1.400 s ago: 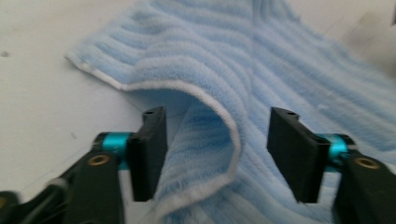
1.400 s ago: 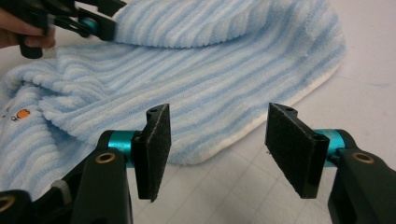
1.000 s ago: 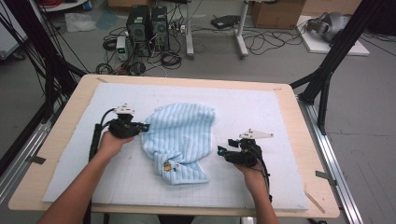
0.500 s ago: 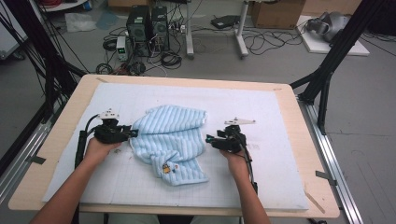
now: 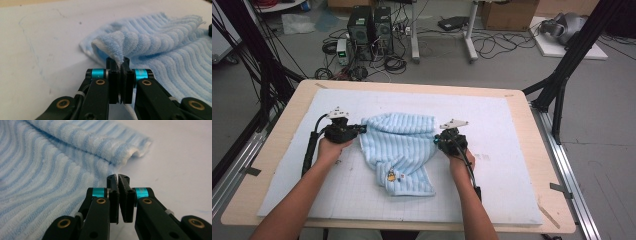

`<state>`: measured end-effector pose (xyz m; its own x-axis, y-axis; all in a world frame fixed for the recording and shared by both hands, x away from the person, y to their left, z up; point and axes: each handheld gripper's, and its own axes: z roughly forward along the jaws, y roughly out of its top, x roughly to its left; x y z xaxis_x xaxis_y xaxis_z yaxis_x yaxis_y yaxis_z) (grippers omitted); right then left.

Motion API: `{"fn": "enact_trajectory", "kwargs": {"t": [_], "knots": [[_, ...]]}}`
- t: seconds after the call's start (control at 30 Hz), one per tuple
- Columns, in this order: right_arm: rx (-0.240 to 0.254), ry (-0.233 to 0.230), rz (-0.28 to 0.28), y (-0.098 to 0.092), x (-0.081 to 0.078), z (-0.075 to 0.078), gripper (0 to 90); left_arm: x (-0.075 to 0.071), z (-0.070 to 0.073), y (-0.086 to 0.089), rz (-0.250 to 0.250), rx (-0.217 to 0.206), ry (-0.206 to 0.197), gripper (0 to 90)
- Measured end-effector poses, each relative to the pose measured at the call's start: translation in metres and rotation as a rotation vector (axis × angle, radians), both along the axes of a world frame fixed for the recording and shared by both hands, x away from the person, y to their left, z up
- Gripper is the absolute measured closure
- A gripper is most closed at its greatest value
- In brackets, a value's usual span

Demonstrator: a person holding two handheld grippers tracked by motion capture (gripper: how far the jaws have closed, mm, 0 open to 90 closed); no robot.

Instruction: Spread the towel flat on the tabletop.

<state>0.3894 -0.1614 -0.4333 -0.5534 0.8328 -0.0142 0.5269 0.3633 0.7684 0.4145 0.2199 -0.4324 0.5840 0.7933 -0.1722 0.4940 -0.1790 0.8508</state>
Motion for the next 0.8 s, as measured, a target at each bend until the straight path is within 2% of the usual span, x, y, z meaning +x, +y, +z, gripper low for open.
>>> {"fn": "enact_trajectory", "kwargs": {"t": [0.03, 0.1, 0.13, 0.23, 0.33, 0.4, 0.47, 0.53, 0.57, 0.6, 0.63, 0.67, 0.7, 0.77, 0.8], "knots": [[0.0, 0.0, 0.0, 0.0, 0.0, 0.0, 87.2, 0.004, 0.0, -0.003, 0.005, -0.012, -0.009, 86.9], [-0.02, -0.013, -0.024, -0.002, 0.008, 0.005, 87.2, 0.015, 0.001, -0.009, 0.007, -0.005, -0.013, 86.8], [-0.025, -0.043, -0.056, -0.003, 0.016, 0.009, 87.2, 0.02, 0.002, -0.011, 0.014, 0.003, -0.015, 86.8], [-0.026, -0.067, -0.115, -0.005, 0.028, 0.012, 87.2, 0.037, 0.004, -0.016, 0.06, -0.031, -0.032, 86.9], [-0.043, -0.083, -0.184, -0.005, 0.04, 0.015, 87.2, 0.045, 0.004, -0.02, 0.072, -0.05, -0.047, 87.0], [-0.069, -0.103, -0.216, -0.004, 0.046, 0.017, 87.2, 0.05, 0.005, -0.026, 0.069, -0.04, -0.052, 86.9], [-0.07, -0.103, -0.224, -0.004, 0.05, 0.018, 87.2, 0.053, 0.003, -0.03, 0.075, -0.054, -0.061, 86.9], [-0.078, -0.092, -0.235, -0.005, 0.055, 0.018, 86.9, 0.054, 0.0, -0.031, 0.074, -0.064, -0.052, 85.6], [-0.069, -0.08, -0.236, -0.007, 0.056, 0.015, 83.3, 0.054, -0.002, -0.03, 0.07, -0.064, -0.033, 69.7], [-0.069, -0.08, -0.236, -0.007, 0.056, 0.015, 83.3, 0.054, -0.003, -0.029, 0.063, -0.069, -0.016, 69.7], [-0.04, -0.064, -0.232, -0.008, 0.054, 0.014, 73.9, 0.053, -0.004, -0.029, 0.059, -0.075, 0.005, 52.9], [-0.04, -0.064, -0.232, -0.008, 0.054, 0.014, 73.9, 0.052, -0.004, -0.028, 0.06, -0.072, 0.016, 52.9], [-0.019, -0.066, -0.225, -0.01, 0.052, 0.014, 69.6, 0.047, -0.004, -0.025, 0.052, -0.079, 0.019, 46.8], [0.043, -0.075, -0.19, -0.015, 0.04, 0.016, 57.1, 0.04, -0.005, -0.021, 0.045, -0.092, 0.007, 43.9], [0.043, -0.075, -0.19, -0.015, 0.04, 0.016, 57.1, 0.036, -0.005, -0.019, 0.038, -0.084, 0.009, 43.9]]}}
